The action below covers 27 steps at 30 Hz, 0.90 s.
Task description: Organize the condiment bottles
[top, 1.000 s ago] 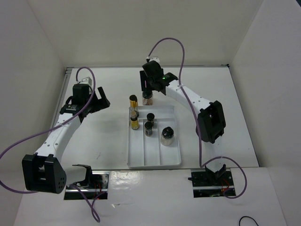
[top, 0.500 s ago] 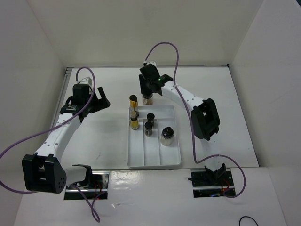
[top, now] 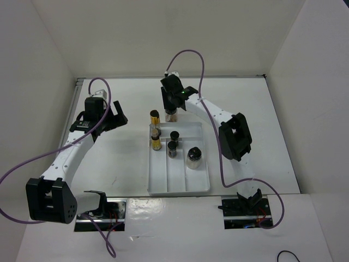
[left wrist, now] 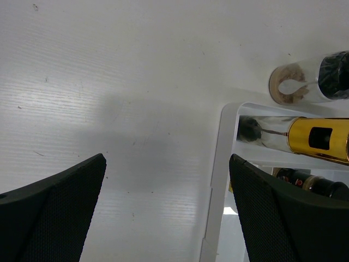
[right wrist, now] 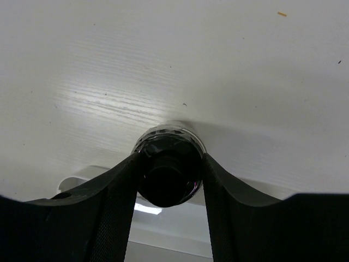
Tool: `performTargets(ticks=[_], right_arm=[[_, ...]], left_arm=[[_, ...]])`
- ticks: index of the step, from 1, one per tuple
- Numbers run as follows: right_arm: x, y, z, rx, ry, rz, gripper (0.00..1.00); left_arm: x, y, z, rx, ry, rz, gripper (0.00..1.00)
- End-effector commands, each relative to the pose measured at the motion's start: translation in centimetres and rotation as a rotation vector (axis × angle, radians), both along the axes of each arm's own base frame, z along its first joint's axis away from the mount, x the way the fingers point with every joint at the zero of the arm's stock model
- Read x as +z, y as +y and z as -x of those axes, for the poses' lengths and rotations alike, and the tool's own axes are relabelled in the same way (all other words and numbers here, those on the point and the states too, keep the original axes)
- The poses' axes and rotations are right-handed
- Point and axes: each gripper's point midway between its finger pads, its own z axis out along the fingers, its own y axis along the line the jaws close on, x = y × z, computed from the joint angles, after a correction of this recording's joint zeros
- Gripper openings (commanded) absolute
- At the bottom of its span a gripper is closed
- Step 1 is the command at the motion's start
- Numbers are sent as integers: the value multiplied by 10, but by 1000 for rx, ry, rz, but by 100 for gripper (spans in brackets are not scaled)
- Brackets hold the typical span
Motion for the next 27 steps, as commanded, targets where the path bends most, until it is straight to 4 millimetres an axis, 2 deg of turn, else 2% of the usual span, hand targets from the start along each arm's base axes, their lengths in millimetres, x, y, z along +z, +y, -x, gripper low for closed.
performTargets(ticks=[1,4,7,11,12,13,15,22,26,27], right_arm=[[24,11,-14,9,-72,-43,53],[18,8,-14,1,-62,-27,48],[16,6,-13,-6,-58,-16,37],[15,1,-13,-21,-58,2,19],[15,1,-13,-21,-58,2,9],[16,-1,-14,-32,-65,11,5],[21,-4,-13,-40,-69,17,0],[74,-20,-11,-101,-163,-6,0],[106,-34,-2,-123,-194,4,0],[124,-37,2,-125,-221,-19,0]], left_arm=[[3,1,-5,-8,-20,-20,100],[3,1,-5,-8,-20,-20,100],[3,1,-5,-8,-20,-20,100],[3,1,-5,-8,-20,-20,100],[3,1,-5,-8,-20,-20,100],[3,1,-5,-8,-20,-20,100],[3,3,-5,-1,-20,-26,100],[3,3,-5,-1,-20,-26,100],[3,3,-5,-1,-20,-26,100],[3,3,-5,-1,-20,-26,100]])
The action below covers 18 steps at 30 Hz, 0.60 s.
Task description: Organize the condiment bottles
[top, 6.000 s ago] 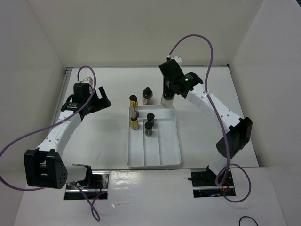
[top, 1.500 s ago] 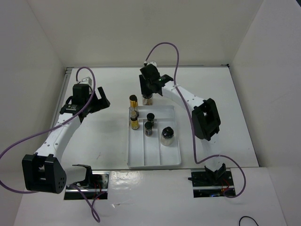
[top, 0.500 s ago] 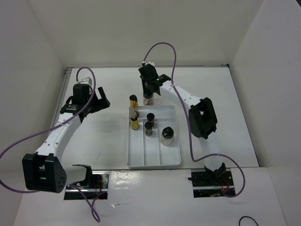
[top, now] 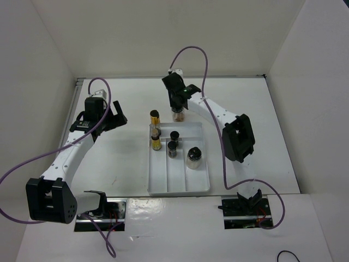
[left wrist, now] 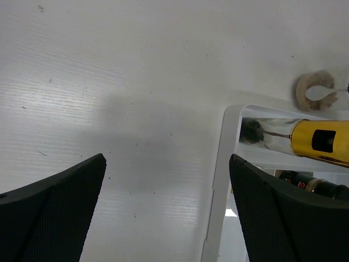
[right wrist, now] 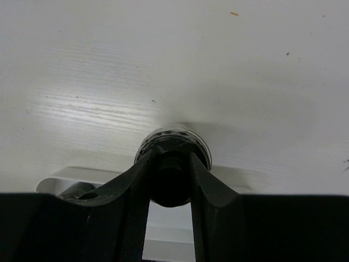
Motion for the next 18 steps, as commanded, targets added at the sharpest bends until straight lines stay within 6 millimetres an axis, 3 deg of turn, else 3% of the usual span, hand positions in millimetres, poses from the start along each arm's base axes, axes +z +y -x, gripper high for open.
performTargets(ticks=[1,7,9,10,12,14,15,17,18], right_arm=[[114,-17,6,-39,-191,-86,0],[146,-47,40,-63,-210,-91,0],[141,-56,50,-77,-188,-76,0],[149,-62,58,-85,-194,-93,0],[135,-72,71,-100,-162,-72,0],[140,-82,84,-108,-168,-89,0],[126,-86,91,-118,-140,-79,0],[125,-89,106,-120,-124,-102,0],[114,-90,113,-117,-101,-91,0]], left_arm=[[3,1,-5,-11,-19,-18,100],[3,-1,-4,-18,-19,-12,100],[3,-1,-4,-18,-19,-12,100],[3,-1,-4,-18,-19,-12,100],[3,-1,-4,-18,-19,-12,100],[3,-1,-4,-18,-19,-12,100],[3,-2,-4,-25,-19,-6,100],[3,-2,-4,-25,-19,-6,100],[3,-4,-4,-32,-18,0,100]])
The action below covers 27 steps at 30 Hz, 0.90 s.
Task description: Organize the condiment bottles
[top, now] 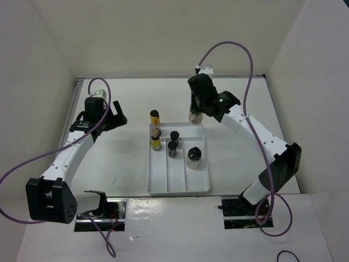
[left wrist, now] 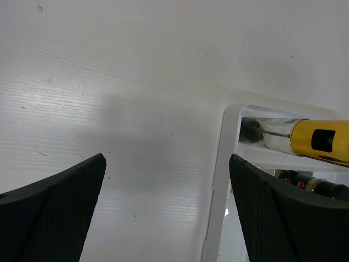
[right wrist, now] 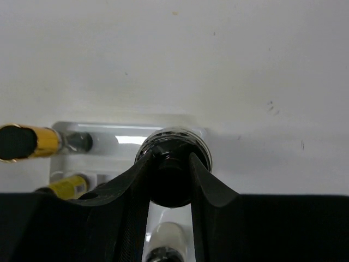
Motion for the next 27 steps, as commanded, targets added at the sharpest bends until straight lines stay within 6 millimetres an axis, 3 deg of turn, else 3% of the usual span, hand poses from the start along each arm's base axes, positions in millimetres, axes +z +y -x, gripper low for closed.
performTargets(ticks=[1,5,27], right_arm=[[-17,-8,24,-15,50,-2,0],[-35,-14,43,-11,66,-50,0],[-82,5,63,49,146,-132,0]], left_arm=[[5,-4,-5,-33,-28,0,100],[5,-6,-5,-41,-27,7,100],[14,-4,-4,-34,-55,3,100]])
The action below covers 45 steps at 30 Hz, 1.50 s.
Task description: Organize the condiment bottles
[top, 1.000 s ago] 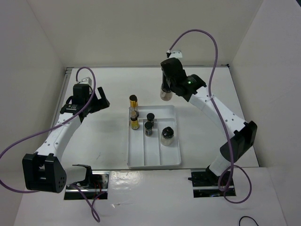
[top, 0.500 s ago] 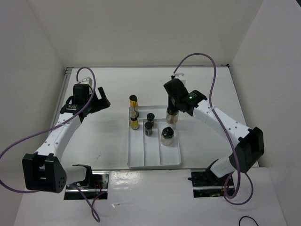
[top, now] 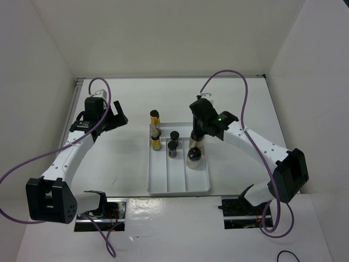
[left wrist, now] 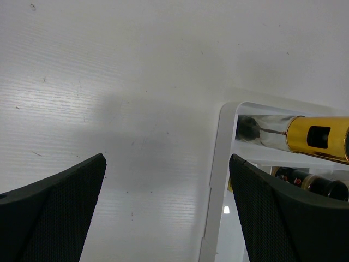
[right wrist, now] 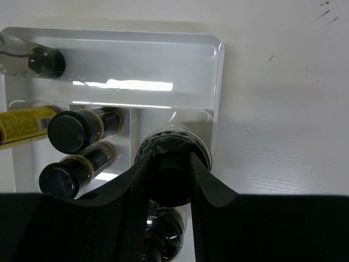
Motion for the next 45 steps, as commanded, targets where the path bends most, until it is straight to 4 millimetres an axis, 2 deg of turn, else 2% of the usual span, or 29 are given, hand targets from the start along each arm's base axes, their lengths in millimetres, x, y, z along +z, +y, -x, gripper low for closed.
performTargets(ticks=[1,5,10,17,26,30,33,34,35,37,38,41,42,45], right_arm=[[26,14,-8,-4,-93,-100,0],[17,16,-6,8,-80,-108,0],[15,23,-8,18,-94,-120,0],[-1,25,-11,24,-71,-93,0],[-28,22,-11,23,-21,-35,7],[-30,25,-12,29,-17,-40,11],[-34,25,-12,28,-9,-35,30],[-33,23,-13,22,-8,-22,40],[-36,19,-10,16,6,-2,57],[-26,17,-15,-2,-16,7,72],[-25,15,-13,-2,-6,16,85],[-8,14,-15,-8,-18,15,97],[-4,15,-15,-8,-21,13,99],[30,18,-19,-9,-79,-36,99]], left_arm=[[13,-1,-4,-18,-55,-10,100],[13,-1,-4,-18,-55,-10,100],[13,-1,-4,-18,-55,-10,100],[13,1,-4,-11,-56,-15,100],[13,1,-4,-11,-56,-15,100],[13,1,-4,-11,-56,-15,100],[13,1,-4,-11,-56,-15,100],[13,1,-4,-11,-56,-15,100],[13,1,-4,-11,-56,-15,100],[13,1,-4,-11,-56,-15,100],[13,-1,-4,-19,-55,-9,100],[13,-1,-4,-19,-55,-9,100],[14,-3,-4,-26,-55,-3,100],[14,-3,-4,-26,-55,-3,100]])
